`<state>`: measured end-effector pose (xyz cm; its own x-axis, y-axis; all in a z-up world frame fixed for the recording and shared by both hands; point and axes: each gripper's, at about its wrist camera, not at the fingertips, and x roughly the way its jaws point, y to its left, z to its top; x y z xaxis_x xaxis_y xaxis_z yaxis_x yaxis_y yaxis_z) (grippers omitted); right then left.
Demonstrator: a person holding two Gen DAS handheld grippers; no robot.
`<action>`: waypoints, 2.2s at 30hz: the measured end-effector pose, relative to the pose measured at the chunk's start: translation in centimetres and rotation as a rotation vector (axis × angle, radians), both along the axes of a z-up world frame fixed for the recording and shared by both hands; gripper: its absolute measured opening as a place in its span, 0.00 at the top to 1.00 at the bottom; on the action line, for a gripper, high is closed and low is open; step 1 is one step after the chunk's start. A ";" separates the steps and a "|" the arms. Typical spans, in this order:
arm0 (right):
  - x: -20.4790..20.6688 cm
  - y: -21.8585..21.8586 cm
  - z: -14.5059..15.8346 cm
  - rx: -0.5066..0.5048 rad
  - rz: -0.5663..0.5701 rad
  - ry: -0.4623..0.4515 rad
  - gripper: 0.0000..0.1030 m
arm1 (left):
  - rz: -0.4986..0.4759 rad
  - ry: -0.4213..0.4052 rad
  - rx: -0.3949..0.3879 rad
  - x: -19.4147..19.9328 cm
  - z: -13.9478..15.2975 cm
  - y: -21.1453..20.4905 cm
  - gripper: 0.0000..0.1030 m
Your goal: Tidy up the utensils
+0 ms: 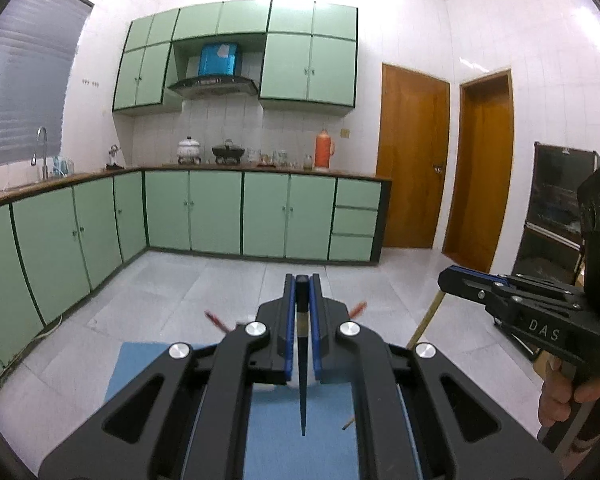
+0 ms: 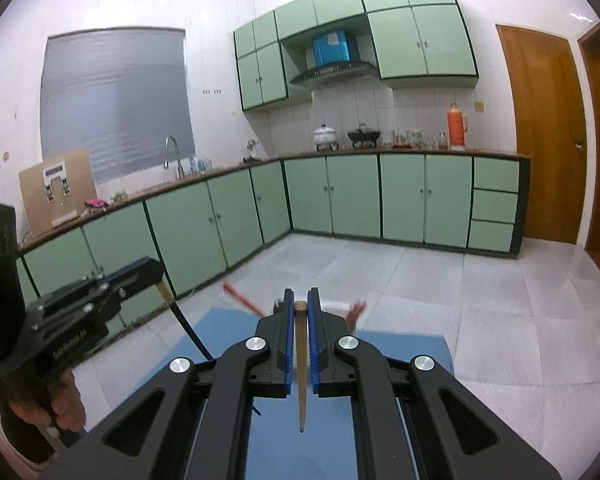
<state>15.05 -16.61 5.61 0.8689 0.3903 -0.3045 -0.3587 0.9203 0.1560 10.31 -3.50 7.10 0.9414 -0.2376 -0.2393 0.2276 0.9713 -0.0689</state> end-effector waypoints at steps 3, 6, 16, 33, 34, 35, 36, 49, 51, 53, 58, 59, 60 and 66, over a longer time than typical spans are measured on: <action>1.4 0.2 1.6 0.009 -0.006 -0.037 0.94 | 0.016 -0.030 -0.014 1.3 1.2 0.0 0.95; 3.0 0.6 3.1 0.003 -0.009 -0.072 0.94 | 0.032 -0.064 -0.021 2.9 2.6 0.1 0.95; 10.4 1.5 4.7 -0.036 -0.049 -0.104 0.94 | 0.071 -0.134 -0.018 9.6 4.9 -0.1 0.95; 17.2 1.2 -3.7 -0.024 -0.026 0.094 0.92 | 0.077 0.064 0.020 18.3 -4.0 0.8 0.94; 17.1 1.0 -3.8 -0.020 -0.029 0.097 0.91 | 0.080 0.073 0.015 18.3 -4.3 1.1 0.93; 17.1 0.9 -3.9 -0.019 -0.035 0.099 0.90 | 0.080 0.076 0.014 18.2 -4.4 1.4 0.91; 17.0 0.7 -3.9 -0.019 -0.044 0.100 0.87 | 0.084 0.075 0.014 17.9 -4.3 1.7 0.88; 8.3 -2.7 -2.5 -0.009 -0.187 0.017 0.49 | 0.130 -0.007 0.011 10.6 -1.7 3.8 0.42; 6.7 -3.0 -2.7 -0.004 -0.205 0.020 0.41 | 0.134 0.000 0.012 9.2 -1.7 3.8 0.38; 4.7 -3.5 -3.0 0.013 -0.224 0.024 0.33 | 0.134 0.007 0.011 7.4 -1.9 3.7 0.33; 1.0 -3.5 -3.8 0.013 -0.239 0.032 0.13 | 0.128 0.020 0.025 3.8 -2.5 3.2 0.13; 0.2 -3.4 -4.0 0.010 -0.237 0.035 0.09 | 0.126 0.021 0.029 3.1 -2.6 3.1 0.13; -0.6 -3.3 -4.1 0.011 -0.235 0.037 0.07 | 0.121 0.026 0.032 2.4 -2.7 3.0 0.12; -3.7 -2.5 -4.1 0.018 -0.195 0.052 0.06 | 0.108 0.046 0.044 -1.0 -3.1 2.9 0.10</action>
